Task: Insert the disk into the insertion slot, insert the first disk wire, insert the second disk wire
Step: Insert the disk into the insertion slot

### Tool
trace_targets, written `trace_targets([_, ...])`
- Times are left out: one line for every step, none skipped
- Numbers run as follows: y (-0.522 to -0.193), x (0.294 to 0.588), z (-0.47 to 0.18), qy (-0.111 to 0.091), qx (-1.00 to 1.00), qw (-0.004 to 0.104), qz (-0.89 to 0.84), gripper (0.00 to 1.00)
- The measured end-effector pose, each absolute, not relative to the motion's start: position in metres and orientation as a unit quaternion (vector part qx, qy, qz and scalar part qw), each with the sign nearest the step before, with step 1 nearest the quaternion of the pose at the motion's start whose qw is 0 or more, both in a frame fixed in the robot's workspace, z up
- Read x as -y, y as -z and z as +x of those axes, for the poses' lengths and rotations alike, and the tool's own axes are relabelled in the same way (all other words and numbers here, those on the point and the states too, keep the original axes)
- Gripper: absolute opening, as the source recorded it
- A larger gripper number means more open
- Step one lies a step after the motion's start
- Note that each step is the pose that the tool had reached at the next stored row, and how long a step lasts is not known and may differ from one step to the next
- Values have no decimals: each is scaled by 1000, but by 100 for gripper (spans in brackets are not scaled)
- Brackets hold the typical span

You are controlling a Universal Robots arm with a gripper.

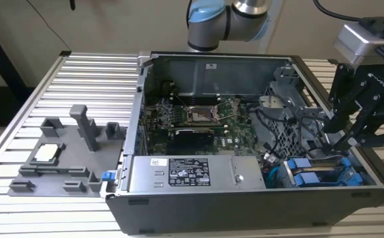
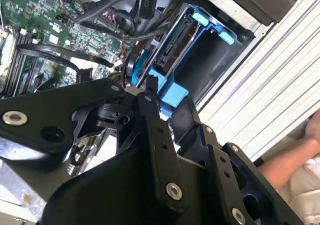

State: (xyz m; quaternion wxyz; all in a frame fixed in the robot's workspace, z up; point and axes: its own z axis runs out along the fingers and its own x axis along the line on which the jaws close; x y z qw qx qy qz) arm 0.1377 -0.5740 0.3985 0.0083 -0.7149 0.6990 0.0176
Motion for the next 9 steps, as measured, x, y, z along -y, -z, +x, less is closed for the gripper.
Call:
trace_targets([-399,574,140,-18,-699,9,-715,40])
trace_targets([-399,574,142,-19,-698,9,-715,40])
trace_targets([-399,574,144,-19,-698,10,-716,40])
trace_targets([-399,574,145,-20,-698,10,-716,40])
trace_targets([-399,574,147,-20,-697,11,-716,40])
trace_targets([-399,574,150,-21,-697,11,-717,40])
trace_targets([-398,574,152,-21,-697,12,-717,40])
trace_targets([-398,574,154,-21,-696,12,-718,40])
trace_targets([-399,574,157,-21,-695,12,-718,40])
